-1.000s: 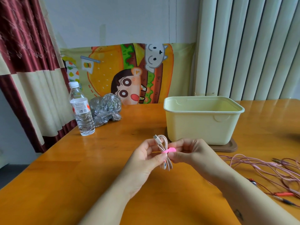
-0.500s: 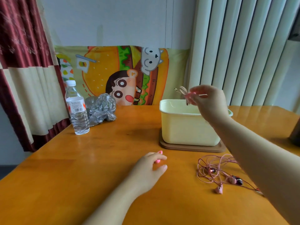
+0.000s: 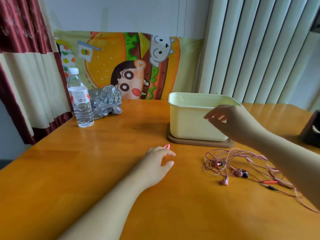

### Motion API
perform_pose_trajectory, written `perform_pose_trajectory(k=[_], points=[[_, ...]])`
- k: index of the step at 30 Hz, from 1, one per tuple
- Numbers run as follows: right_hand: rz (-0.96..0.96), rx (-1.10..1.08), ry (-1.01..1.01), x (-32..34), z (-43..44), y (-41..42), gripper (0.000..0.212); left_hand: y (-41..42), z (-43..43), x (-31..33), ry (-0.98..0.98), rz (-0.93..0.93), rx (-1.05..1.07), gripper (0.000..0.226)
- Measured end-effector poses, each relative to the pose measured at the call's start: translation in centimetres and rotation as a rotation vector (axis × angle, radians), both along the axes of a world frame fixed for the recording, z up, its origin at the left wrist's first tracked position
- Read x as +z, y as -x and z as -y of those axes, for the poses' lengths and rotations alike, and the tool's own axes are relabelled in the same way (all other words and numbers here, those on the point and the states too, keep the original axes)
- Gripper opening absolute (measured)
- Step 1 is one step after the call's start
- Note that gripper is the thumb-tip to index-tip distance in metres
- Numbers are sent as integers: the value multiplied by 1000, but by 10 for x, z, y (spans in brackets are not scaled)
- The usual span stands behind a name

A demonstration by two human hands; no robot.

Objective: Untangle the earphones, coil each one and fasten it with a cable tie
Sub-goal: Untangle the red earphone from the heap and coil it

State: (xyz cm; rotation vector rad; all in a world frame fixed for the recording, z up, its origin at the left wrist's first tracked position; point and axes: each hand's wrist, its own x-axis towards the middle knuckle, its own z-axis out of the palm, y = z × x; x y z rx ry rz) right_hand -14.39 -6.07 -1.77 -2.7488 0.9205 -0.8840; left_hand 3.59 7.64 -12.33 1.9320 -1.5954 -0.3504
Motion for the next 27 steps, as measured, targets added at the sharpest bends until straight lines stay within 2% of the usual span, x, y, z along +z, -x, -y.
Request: perform_pose_trajectory(k=[4, 10, 13, 16, 18, 20, 22, 27], points=[[-299, 26, -128, -25, -13, 43, 18, 8, -1, -1, 88, 35, -1, 27], [-387, -34, -187, -44, -5, 81, 21, 45, 17, 11, 102, 125, -104, 27], [-491, -23, -227, -56, -10, 85, 25, 68, 37, 15, 90, 182, -180, 42], [-503, 15, -186, -68, -15, 84, 27, 84, 58, 17, 0, 406, -209, 59], [-469, 29, -178, -72, -16, 84, 27, 90, 68, 20, -35, 566, -206, 44], [-421, 15, -184, -72, -15, 84, 28, 94, 73, 24, -36, 623, -178, 25], [-388, -2, -206, -67, -13, 84, 36, 93, 75, 28, 1, 498, -132, 13], [-390, -11, -333, -53, -8, 92, 72, 91, 66, 64, 176, -252, -61, 8]])
